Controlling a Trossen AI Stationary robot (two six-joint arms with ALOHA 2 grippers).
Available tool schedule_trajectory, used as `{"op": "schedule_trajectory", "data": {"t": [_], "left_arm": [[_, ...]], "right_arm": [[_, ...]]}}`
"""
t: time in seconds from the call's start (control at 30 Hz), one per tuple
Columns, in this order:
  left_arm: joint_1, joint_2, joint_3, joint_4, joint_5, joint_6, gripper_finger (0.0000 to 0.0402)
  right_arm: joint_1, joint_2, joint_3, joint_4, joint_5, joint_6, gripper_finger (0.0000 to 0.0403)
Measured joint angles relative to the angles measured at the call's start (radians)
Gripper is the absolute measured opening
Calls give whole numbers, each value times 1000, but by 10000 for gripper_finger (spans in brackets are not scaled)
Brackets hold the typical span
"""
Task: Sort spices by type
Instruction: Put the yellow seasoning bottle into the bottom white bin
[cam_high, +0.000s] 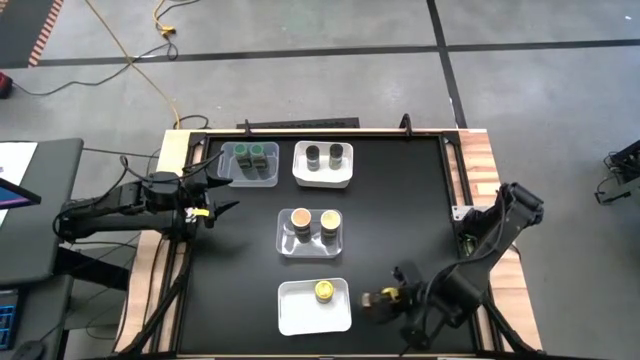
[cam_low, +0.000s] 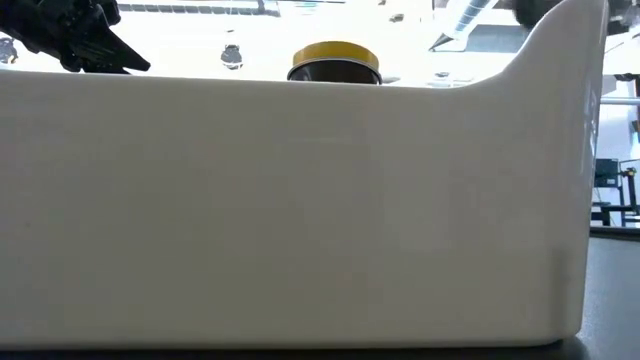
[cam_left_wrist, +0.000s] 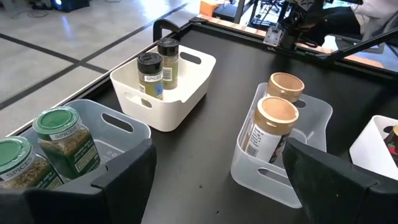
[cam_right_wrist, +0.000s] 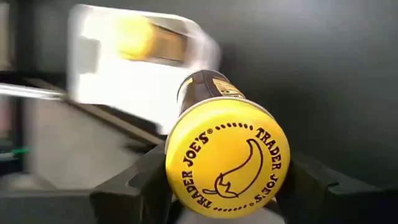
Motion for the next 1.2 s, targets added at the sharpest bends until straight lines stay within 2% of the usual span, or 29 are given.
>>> {"op": "schedule_trajectory", "data": {"t": [0.2,0.4,0.57,0.63,0.77,1.0,1.2], "left_arm": [[0,0,0,0,0,0,334],[0,0,0,0,0,0,334],[0,0,0,0,0,0,334],[0,0,0,0,0,0,334],[0,0,0,1,0,0,334],[0,0,0,1,0,0,334],[0,0,0,0,0,0,334]], "right_arm": [[-113,53,185,5,16,-136,247],[-233,260,474,-15,-57,-317,248],[-281,449,733,-97,-114,-366,248],[-290,453,691,-29,-155,-357,248],[-285,474,687,-38,-219,-279,248],[-239,489,688,-57,-222,-173,248],[-204,542,686,-169,-235,-46,249]]}}
